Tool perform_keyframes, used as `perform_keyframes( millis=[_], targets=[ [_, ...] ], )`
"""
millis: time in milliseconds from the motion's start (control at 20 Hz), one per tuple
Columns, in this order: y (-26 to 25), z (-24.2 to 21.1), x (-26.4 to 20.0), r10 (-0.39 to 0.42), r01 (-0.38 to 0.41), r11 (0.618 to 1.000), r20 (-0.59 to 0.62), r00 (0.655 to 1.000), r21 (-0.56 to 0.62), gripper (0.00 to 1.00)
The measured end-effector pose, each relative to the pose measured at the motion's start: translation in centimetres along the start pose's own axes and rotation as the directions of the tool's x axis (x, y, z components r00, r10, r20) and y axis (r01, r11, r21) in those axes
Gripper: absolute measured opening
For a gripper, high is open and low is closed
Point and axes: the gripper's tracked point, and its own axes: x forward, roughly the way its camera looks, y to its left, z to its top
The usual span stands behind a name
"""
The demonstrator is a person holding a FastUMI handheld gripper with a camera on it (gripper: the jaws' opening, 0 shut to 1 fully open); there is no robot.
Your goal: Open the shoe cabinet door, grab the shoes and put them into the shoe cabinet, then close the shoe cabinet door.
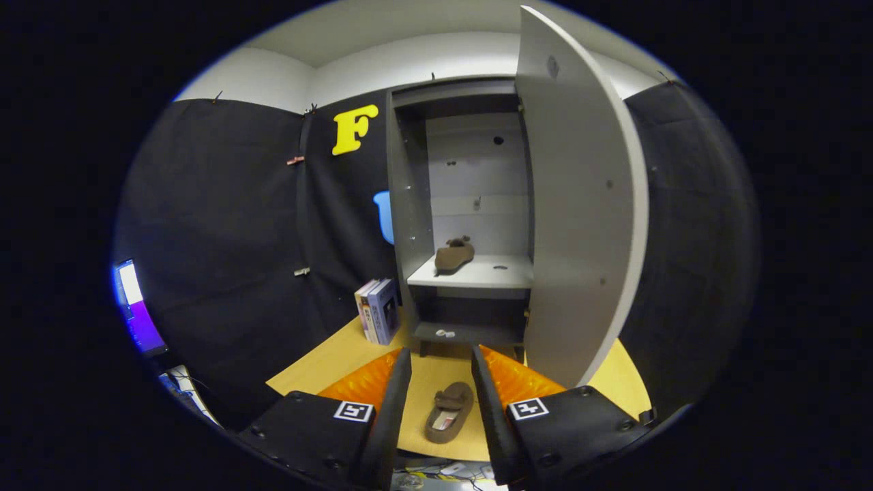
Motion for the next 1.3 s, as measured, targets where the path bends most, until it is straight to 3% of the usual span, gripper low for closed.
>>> perform_keyframes(
  millis=[300,800,1050,1150,1300],
  targets=[
    [1.9,-8.2,6.5,-0.04,0.046,0.999,-0.181,0.983,0.028,0.57],
    [1.3,-22.9,17.1,-0.193,0.252,0.966,-0.482,0.855,0.06,0.58],
    [0.2,-29.7,20.2,-0.21,0.3,0.952,-0.586,0.782,0.059,0.58],
    [-0.1,-31.6,21.1,-0.207,0.311,0.948,-0.607,0.767,0.07,0.58],
    [-0.8,-33.0,22.2,-0.219,0.317,0.946,-0.596,0.772,0.063,0.57]
  ],
)
